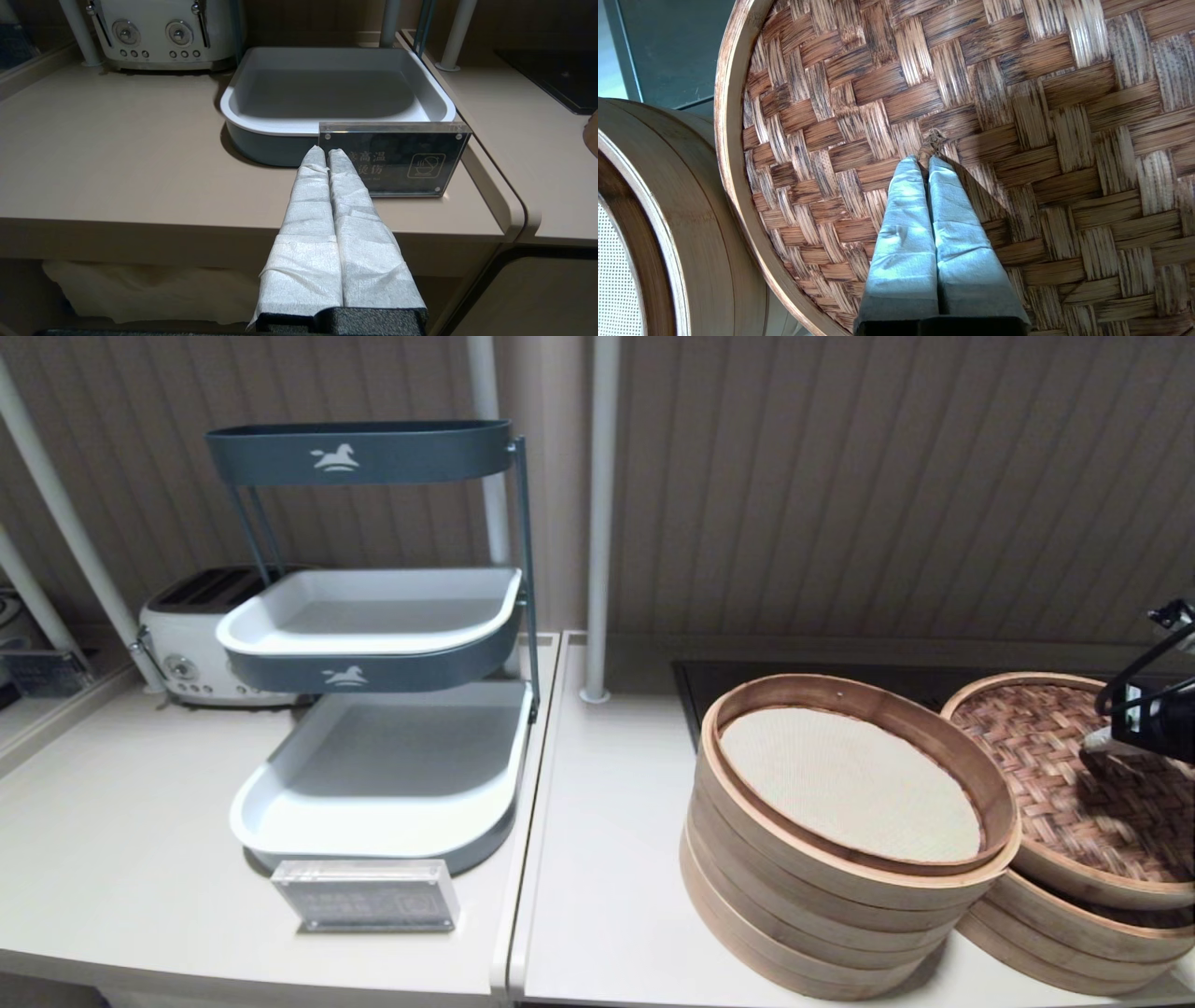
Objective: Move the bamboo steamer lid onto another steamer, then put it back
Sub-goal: Put the steamer
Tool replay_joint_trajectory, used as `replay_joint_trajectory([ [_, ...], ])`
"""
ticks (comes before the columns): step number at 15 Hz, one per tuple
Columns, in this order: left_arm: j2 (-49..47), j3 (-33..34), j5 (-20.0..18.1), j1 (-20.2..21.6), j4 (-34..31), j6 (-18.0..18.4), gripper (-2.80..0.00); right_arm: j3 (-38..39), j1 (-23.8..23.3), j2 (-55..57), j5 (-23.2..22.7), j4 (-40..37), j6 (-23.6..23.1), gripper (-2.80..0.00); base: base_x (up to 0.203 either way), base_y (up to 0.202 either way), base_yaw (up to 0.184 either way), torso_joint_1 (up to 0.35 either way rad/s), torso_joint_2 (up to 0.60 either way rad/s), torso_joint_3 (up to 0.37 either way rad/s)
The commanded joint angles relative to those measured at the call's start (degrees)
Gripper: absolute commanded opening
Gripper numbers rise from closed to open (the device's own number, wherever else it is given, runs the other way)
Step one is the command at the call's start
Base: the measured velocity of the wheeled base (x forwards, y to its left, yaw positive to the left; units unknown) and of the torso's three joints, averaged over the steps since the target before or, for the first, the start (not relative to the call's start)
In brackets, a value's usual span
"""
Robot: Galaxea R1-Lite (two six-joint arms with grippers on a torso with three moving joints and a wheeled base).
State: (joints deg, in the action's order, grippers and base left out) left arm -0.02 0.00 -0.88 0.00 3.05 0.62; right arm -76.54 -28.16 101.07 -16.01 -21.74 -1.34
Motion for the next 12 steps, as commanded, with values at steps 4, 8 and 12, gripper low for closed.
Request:
replay_joint_trajectory([
  [4, 0.0, 1.6, 0.0, 0.0, 0.0, 0.0, -2.80, -0.3, 0.0, -0.9, -0.9, -0.3, 0.0, -2.80, 0.000, 0.000, 0.000, 0.000, 0.00, 0.000],
  [8, 0.0, 1.6, 0.0, 0.0, 0.0, 0.0, -2.80, -0.5, -0.2, -2.1, -0.9, -0.4, 0.0, -2.80, 0.000, 0.000, 0.000, 0.000, 0.00, 0.000],
  [12, 0.0, 1.6, 0.0, 0.0, 0.0, 0.0, -2.80, -0.2, -1.6, -2.1, -1.8, -0.4, 0.0, -2.80, 0.000, 0.000, 0.000, 0.000, 0.00, 0.000],
])
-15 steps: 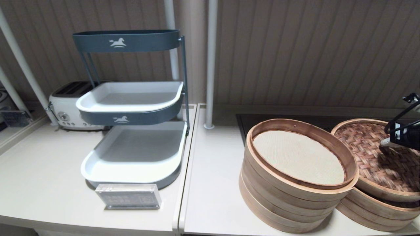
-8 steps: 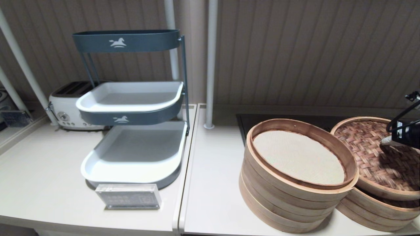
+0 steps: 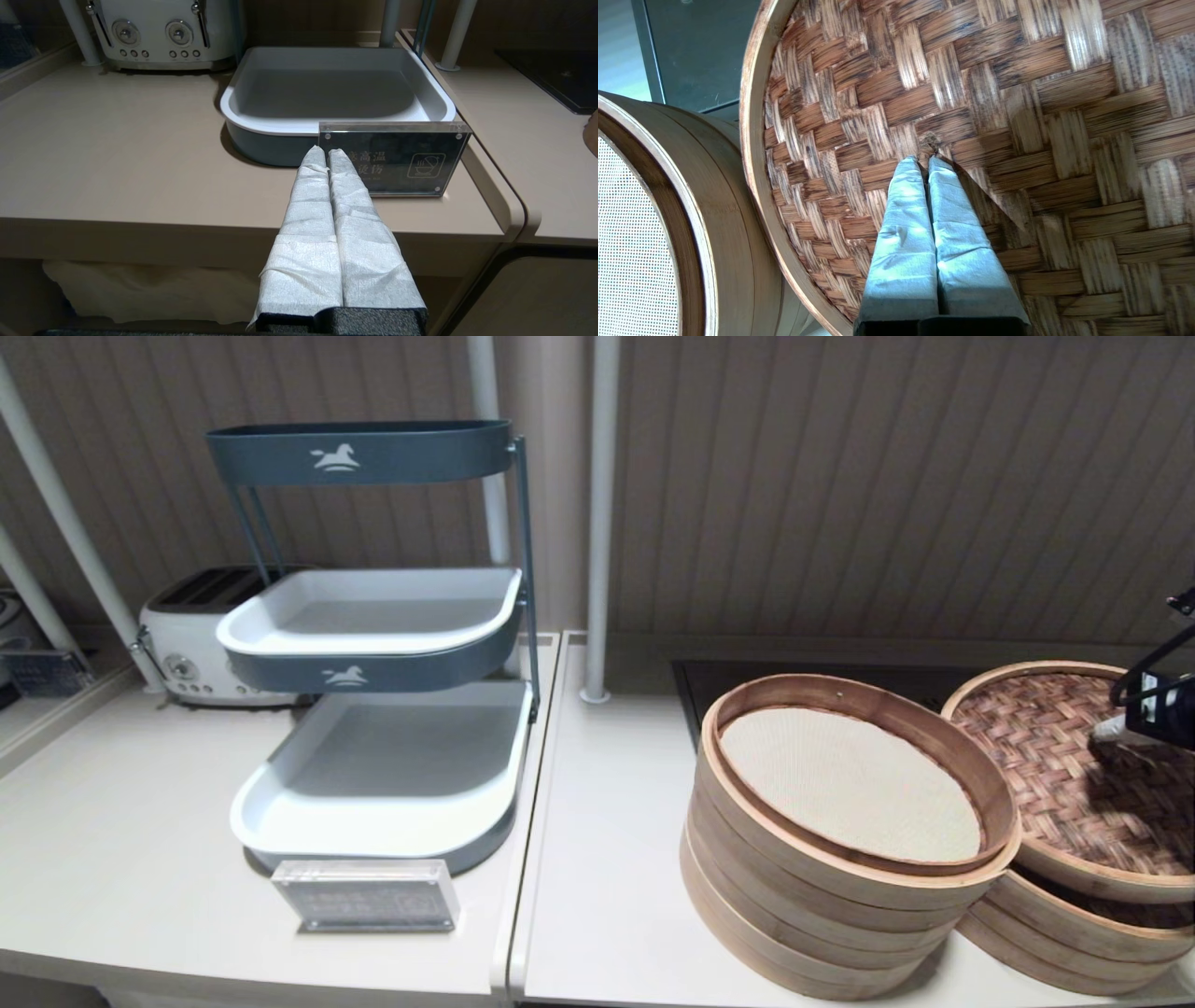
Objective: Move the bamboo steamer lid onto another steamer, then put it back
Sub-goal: Put the steamer
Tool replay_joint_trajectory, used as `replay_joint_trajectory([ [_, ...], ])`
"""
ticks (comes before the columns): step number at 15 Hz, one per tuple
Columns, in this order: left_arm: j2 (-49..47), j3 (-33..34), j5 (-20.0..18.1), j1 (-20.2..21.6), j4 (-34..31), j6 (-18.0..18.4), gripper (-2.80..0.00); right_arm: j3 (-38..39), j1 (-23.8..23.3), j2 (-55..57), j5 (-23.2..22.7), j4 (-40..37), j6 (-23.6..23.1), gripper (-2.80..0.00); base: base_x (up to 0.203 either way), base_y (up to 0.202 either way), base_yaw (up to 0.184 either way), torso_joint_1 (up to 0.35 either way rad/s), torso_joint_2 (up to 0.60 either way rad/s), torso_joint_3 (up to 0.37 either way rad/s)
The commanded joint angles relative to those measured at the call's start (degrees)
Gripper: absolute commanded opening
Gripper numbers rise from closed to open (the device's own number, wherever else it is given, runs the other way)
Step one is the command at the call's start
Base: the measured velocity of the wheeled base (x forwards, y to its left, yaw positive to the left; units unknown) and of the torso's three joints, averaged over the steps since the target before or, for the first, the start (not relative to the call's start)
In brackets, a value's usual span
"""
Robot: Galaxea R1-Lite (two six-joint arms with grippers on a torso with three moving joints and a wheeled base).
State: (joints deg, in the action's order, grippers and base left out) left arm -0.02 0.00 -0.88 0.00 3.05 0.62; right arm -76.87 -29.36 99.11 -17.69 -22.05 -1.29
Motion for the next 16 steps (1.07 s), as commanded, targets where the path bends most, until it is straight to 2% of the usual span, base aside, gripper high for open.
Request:
replay_joint_trajectory([
  [1, 0.0, 1.6, 0.0, 0.0, 0.0, 0.0, -2.80, 0.4, -0.4, -0.1, -0.2, -0.1, 0.0, -2.80, 0.000, 0.000, 0.000, 0.000, 0.00, 0.000],
  [16, 0.0, 1.6, 0.0, 0.0, 0.0, 0.0, -2.80, 3.7, -0.5, 4.1, -0.2, 0.4, -0.2, -2.80, 0.000, 0.000, 0.000, 0.000, 0.00, 0.000],
])
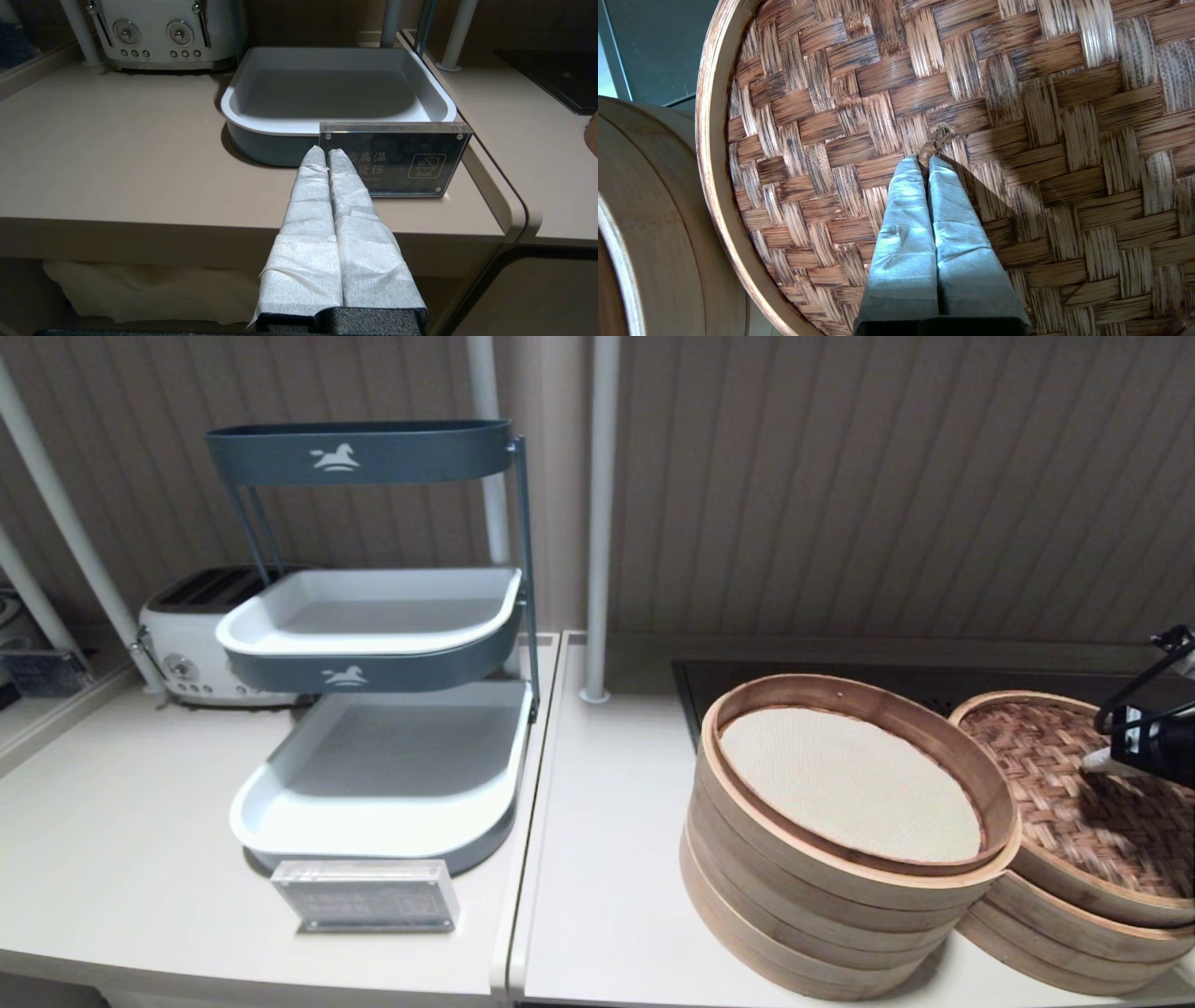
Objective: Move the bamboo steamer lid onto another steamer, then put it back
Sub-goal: Put the steamer
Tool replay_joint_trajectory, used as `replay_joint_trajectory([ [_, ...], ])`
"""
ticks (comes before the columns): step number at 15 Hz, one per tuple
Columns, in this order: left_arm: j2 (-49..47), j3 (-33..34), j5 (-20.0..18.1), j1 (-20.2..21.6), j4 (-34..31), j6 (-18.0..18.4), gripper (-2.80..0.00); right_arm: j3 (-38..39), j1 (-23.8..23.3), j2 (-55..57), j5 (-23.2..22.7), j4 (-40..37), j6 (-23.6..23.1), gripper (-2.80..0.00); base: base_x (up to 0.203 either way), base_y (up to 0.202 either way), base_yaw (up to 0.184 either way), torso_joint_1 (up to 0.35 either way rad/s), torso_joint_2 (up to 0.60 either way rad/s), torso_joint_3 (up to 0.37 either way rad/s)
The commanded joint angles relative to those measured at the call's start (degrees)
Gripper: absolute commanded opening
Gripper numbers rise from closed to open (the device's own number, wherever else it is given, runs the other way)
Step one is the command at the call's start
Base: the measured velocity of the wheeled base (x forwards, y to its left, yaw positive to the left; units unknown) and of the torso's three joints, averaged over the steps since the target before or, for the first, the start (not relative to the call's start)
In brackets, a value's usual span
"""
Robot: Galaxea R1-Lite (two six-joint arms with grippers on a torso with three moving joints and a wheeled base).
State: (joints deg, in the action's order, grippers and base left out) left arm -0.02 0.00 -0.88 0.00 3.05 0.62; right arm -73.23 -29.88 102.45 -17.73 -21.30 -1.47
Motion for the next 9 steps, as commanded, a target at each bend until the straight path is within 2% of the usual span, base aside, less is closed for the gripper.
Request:
replay_joint_trajectory([
  [1, 0.0, 1.6, 0.0, 0.0, 0.0, 0.0, -2.80, 0.0, 0.0, 1.0, 0.0, -0.3, -0.1, -2.80, 0.000, 0.000, 0.000, 0.000, 0.00, 0.000],
  [9, 0.0, 1.6, 0.0, 0.0, 0.0, 0.0, -2.80, -0.2, -0.7, 2.2, 0.1, -0.2, -0.6, -2.80, 0.000, 0.000, 0.000, 0.000, 0.00, 0.000],
])
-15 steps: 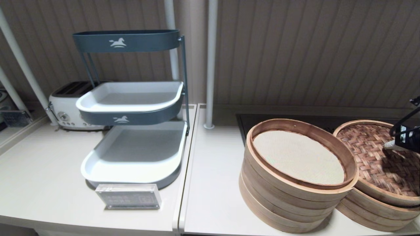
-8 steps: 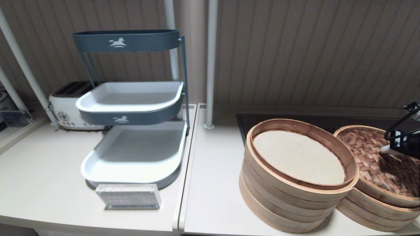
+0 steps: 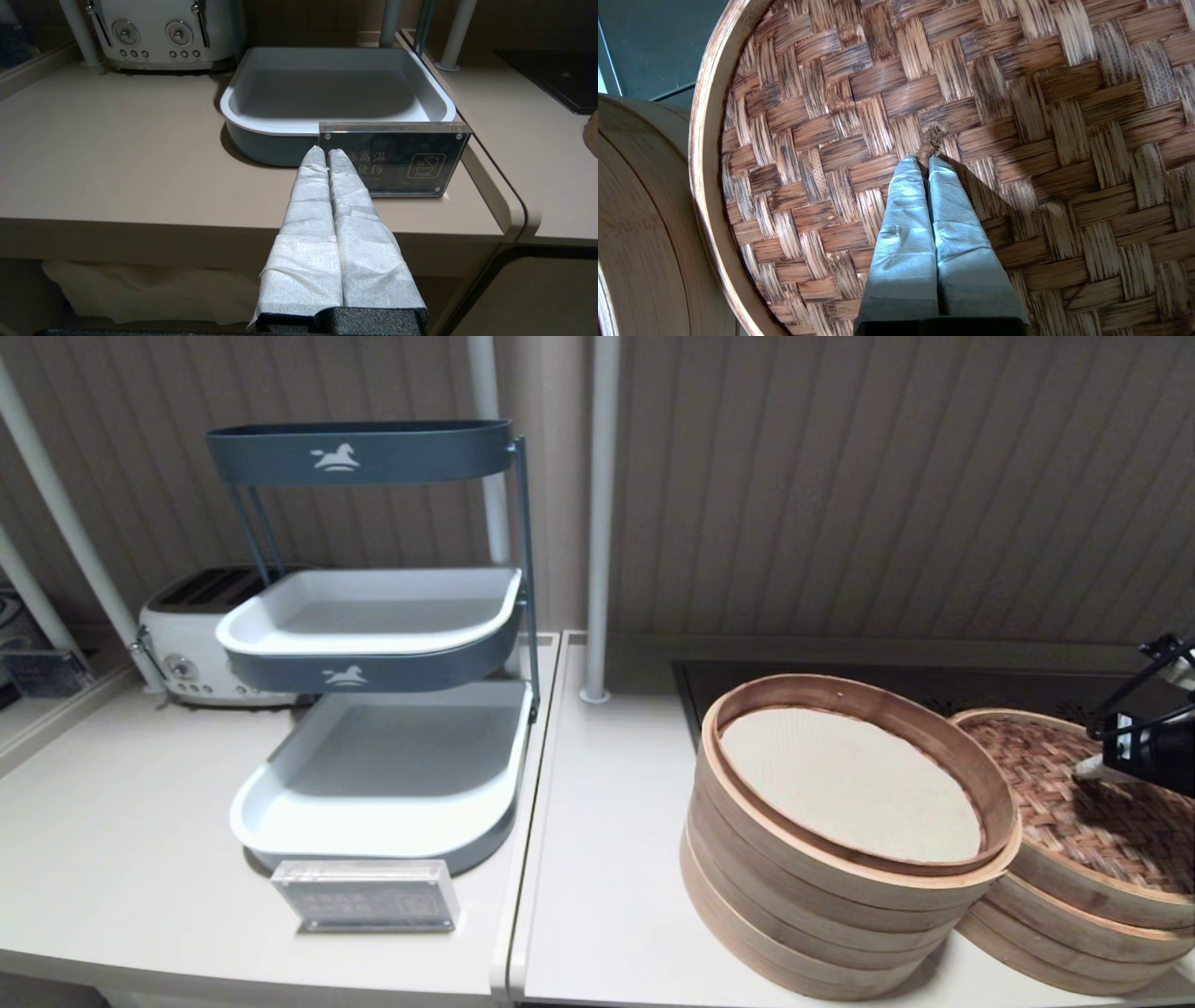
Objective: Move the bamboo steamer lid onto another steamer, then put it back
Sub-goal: Put the steamer
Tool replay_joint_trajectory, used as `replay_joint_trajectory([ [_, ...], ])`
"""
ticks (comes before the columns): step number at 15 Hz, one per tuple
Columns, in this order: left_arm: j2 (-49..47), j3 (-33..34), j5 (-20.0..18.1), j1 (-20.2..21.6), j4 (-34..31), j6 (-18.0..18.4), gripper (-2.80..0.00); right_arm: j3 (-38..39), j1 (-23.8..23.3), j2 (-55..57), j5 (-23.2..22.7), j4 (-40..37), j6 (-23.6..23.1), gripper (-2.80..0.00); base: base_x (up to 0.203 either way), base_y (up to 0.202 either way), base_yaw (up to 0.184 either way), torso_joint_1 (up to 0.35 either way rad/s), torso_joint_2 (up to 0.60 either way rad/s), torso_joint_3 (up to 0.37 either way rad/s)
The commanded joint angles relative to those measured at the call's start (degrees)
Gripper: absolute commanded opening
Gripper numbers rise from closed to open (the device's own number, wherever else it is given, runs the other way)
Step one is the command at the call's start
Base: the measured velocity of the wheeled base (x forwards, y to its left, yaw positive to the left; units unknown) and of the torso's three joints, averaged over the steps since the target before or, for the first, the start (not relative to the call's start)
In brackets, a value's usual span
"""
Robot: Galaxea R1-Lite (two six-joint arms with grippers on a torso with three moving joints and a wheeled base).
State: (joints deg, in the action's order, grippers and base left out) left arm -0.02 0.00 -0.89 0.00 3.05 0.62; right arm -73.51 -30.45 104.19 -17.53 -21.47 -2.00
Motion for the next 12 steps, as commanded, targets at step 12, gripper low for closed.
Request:
replay_joint_trajectory([
  [12, 0.0, 1.6, 0.0, 0.0, 0.0, 0.0, -2.80, 3.4, -0.2, -1.6, 0.0, -0.1, -1.5, -2.80, 0.000, 0.000, 0.000, 0.000, 0.00, 0.000],
])
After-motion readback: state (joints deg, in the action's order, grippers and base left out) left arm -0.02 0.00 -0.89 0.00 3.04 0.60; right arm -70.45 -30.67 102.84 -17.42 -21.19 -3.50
